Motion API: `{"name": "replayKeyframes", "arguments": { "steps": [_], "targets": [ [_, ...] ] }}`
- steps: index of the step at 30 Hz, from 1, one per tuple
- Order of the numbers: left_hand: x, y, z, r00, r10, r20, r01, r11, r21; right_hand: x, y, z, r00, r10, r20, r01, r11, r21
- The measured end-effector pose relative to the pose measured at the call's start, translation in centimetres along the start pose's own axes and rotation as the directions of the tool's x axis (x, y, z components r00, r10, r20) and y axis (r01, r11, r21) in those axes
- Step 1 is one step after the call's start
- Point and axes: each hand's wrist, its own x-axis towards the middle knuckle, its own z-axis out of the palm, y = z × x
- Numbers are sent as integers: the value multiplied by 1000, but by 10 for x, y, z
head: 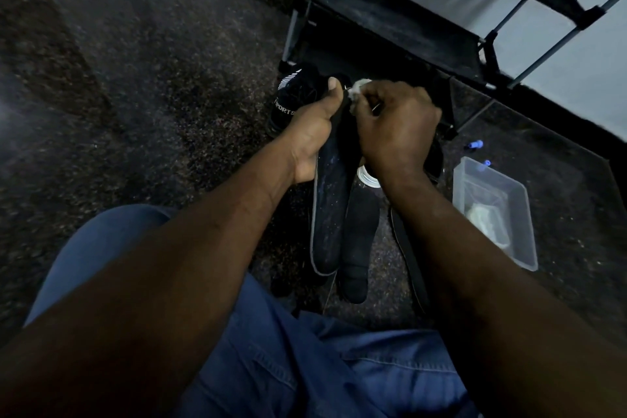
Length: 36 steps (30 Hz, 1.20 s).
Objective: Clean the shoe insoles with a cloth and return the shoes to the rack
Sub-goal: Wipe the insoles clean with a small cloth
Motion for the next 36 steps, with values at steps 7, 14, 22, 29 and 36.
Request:
{"name": "replayKeyframes", "arguments": {
  "steps": [7, 14, 22, 29, 36],
  "targets": [
    [7, -3, -1, 990, 56, -128, -53, 998, 29, -3, 4, -2, 1000, -1, 24, 2, 999, -44],
    [7, -1, -1, 985, 63, -162, -62, 998, 12, -14, 3, -8, 990, -105, 99, 112, 991, -72],
    [6, 0, -2, 994, 47, -96, -50, 998, -28, -30, 1, -10, 967, -207, 147, 222, 971, -90],
    [7, -2, -7, 996, 54, -69, -53, 998, 16, -43, -2, -6, 947, -265, 180, 281, 957, -75],
    [7, -1, -6, 992, 89, -95, -90, 996, -9, -38, -1, -4, 977, -156, 146, 165, 985, -51]
  ]
}}
